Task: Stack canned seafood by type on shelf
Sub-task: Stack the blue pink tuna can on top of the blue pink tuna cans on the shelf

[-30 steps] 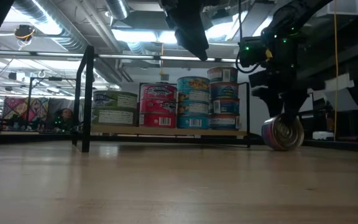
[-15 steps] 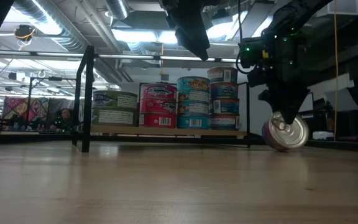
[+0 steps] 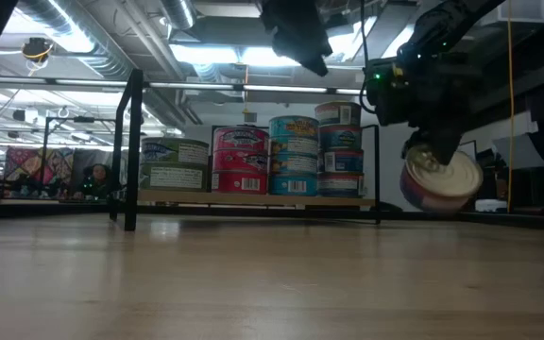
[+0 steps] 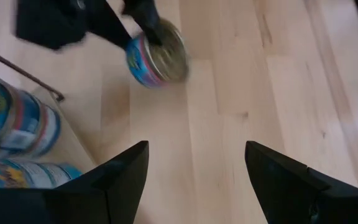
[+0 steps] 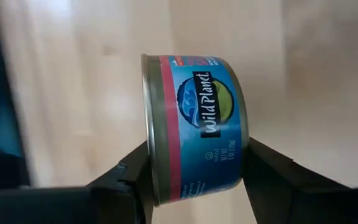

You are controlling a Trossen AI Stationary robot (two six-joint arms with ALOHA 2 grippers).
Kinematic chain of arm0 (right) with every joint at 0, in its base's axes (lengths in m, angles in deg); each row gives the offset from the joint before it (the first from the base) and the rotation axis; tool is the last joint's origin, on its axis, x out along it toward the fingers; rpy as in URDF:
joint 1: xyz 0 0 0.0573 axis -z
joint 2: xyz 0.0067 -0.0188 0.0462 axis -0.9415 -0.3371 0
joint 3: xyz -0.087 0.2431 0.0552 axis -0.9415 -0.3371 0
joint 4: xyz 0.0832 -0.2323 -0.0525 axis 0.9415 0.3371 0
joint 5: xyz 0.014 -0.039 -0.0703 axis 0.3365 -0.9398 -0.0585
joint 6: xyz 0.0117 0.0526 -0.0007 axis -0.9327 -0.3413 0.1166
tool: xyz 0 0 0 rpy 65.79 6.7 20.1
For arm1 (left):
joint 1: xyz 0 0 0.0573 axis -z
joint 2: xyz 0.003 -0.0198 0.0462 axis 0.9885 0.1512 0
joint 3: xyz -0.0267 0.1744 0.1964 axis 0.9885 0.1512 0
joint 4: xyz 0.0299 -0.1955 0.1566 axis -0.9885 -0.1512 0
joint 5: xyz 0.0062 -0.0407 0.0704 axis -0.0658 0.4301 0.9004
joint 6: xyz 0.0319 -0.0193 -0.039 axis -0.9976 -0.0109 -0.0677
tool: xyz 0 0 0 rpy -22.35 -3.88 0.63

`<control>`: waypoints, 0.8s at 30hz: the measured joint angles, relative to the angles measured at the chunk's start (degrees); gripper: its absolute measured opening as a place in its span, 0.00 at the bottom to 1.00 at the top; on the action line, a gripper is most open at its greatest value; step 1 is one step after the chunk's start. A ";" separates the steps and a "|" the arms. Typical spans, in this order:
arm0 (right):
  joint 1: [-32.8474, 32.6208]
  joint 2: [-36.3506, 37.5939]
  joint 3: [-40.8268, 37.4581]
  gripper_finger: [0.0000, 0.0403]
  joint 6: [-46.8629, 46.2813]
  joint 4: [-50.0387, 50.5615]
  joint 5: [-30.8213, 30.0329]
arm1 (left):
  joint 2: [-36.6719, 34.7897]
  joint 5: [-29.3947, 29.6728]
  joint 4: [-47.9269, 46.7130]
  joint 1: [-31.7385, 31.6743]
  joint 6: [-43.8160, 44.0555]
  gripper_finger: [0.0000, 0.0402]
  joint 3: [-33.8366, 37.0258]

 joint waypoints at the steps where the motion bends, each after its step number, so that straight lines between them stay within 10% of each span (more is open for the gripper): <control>1: 0.00 0.00 0.00 0.45 -1.22 -0.05 1.70 | -0.59 0.01 0.62 0.00 0.00 0.65 0.00; 10: 0.00 0.02 5.84 0.47 -12.05 2.16 15.67 | -5.04 0.47 3.08 -0.02 -1.39 0.65 -0.01; 24: 0.15 0.07 29.70 0.47 -12.25 8.91 9.40 | -7.07 0.91 7.23 -0.11 -3.46 0.65 -0.02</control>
